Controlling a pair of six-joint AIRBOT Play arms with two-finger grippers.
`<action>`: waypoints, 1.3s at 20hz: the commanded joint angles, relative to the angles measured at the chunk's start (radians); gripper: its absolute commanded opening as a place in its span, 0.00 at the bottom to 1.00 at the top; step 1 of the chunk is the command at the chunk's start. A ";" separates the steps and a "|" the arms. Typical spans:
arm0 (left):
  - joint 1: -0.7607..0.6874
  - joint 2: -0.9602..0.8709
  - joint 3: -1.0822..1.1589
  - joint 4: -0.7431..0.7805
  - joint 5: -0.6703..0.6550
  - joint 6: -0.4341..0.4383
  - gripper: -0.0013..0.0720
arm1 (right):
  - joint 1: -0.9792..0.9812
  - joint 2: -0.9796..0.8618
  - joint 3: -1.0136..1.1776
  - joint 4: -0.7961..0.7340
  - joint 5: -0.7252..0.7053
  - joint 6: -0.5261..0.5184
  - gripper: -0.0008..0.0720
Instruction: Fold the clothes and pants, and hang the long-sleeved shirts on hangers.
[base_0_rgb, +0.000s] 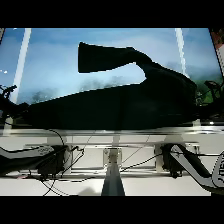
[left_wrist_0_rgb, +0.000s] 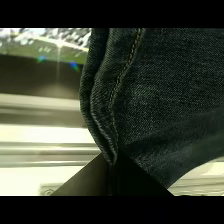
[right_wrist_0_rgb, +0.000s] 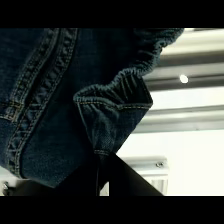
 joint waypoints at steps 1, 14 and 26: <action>-0.003 0.000 0.039 -0.035 0.064 -0.030 0.05 | 0.000 0.003 -0.019 -0.033 0.010 -0.032 0.07; -0.072 0.037 0.706 -0.531 0.116 -0.015 0.05 | 0.000 0.004 -0.018 -0.029 -0.009 -0.031 0.07; -0.028 0.035 -0.016 0.100 0.032 -0.060 0.05 | 0.000 0.004 -0.018 -0.031 -0.046 -0.031 0.07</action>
